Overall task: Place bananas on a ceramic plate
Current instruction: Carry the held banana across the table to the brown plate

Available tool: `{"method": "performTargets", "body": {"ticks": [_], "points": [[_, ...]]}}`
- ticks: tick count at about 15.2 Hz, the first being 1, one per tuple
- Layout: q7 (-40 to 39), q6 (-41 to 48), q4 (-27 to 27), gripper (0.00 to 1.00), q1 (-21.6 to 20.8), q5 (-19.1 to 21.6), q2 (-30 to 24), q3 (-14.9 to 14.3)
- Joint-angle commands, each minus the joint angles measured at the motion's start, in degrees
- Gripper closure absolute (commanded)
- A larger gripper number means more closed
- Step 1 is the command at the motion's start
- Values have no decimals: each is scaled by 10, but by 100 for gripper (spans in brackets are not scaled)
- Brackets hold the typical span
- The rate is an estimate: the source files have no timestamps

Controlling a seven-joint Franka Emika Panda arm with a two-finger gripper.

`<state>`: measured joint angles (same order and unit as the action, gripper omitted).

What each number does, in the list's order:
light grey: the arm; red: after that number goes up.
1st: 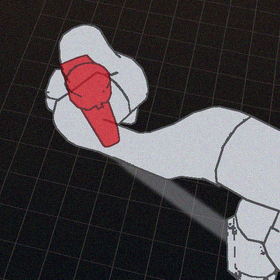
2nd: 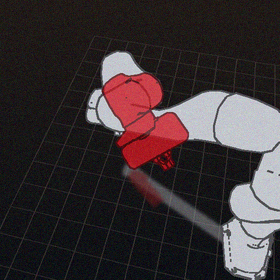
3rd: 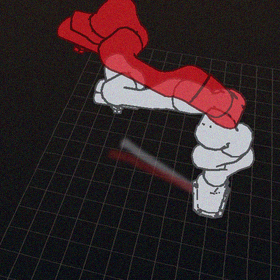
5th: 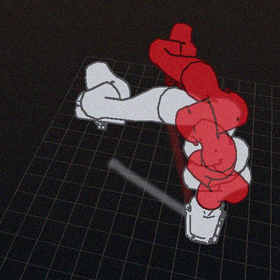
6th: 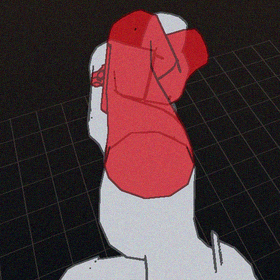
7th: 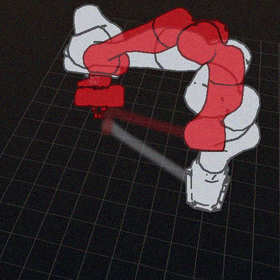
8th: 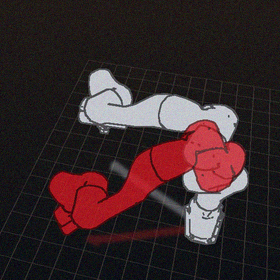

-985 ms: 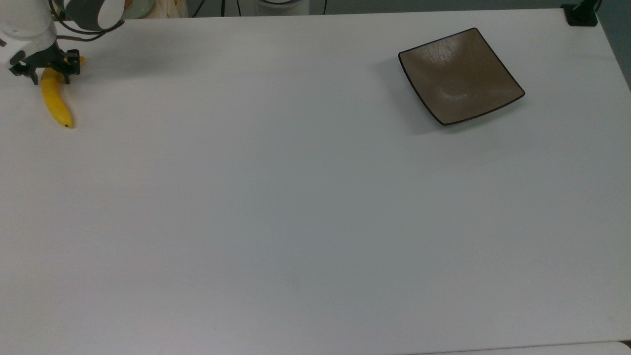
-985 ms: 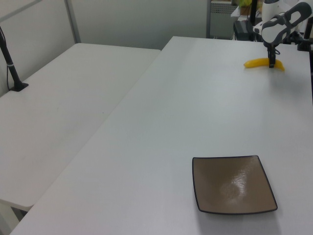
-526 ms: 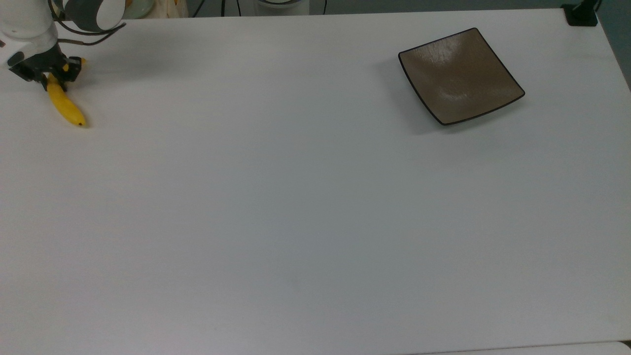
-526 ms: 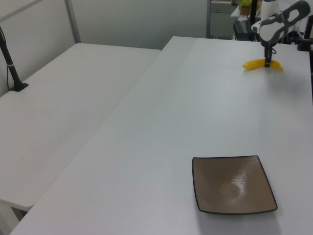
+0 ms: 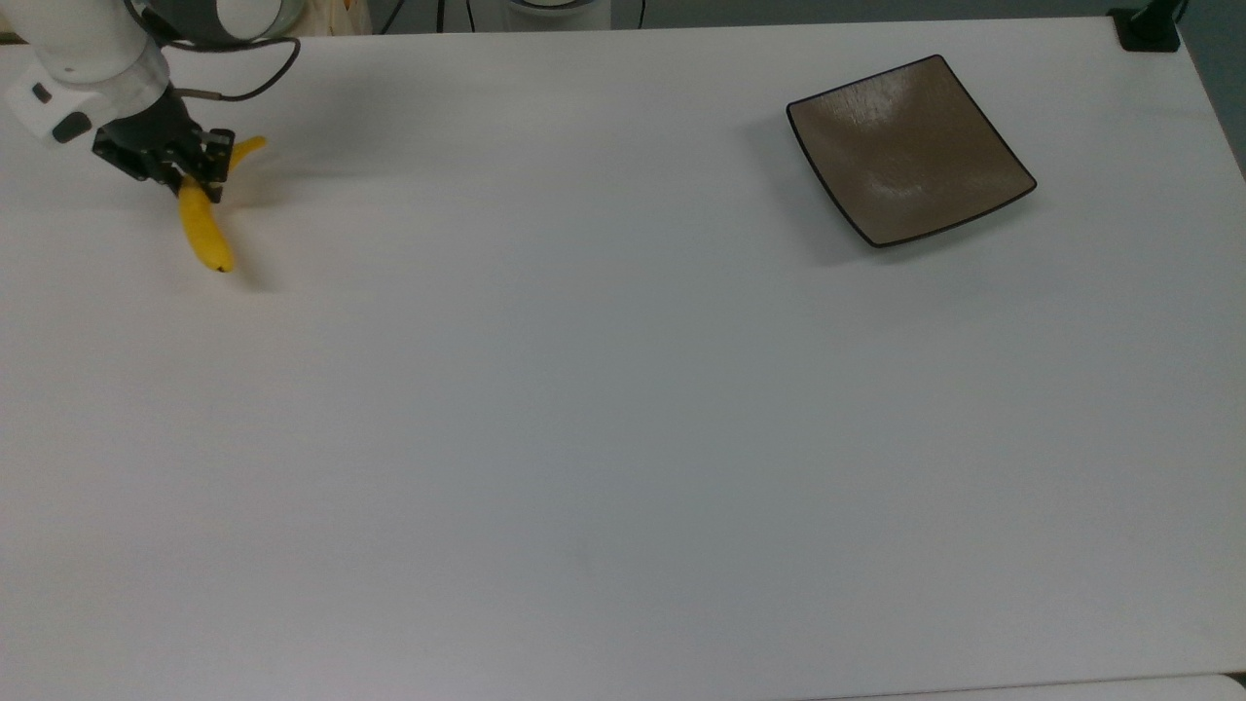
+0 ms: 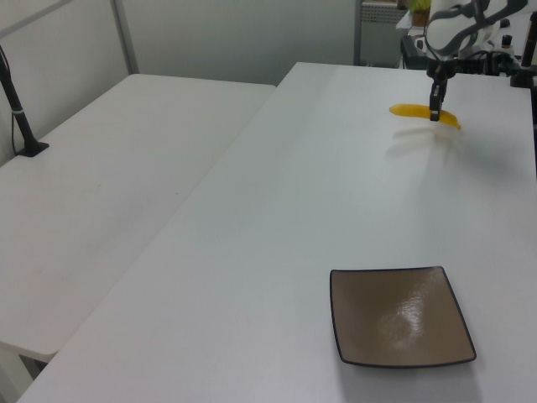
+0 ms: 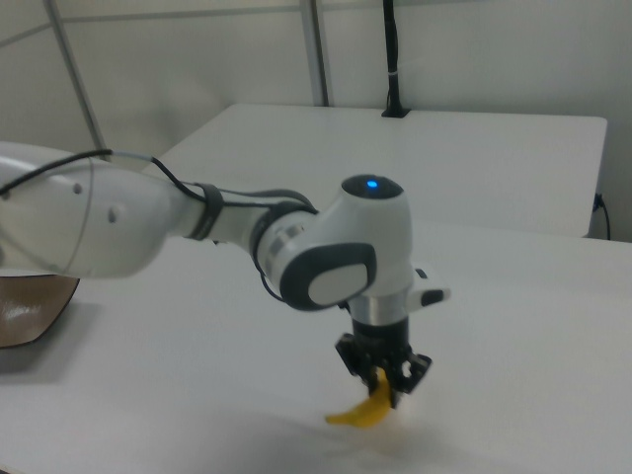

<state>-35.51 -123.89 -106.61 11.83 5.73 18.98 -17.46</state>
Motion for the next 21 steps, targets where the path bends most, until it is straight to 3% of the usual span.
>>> {"method": "performTargets", "body": {"ticks": [1,11,17,21], "points": [[74,90,-12,93,-48,22,-54,13],[381,125,25,91,-134,25,-75,237],[471,129,25,91,-210,24,-78,293],[511,129,25,88,-226,25,-78,339]]}}
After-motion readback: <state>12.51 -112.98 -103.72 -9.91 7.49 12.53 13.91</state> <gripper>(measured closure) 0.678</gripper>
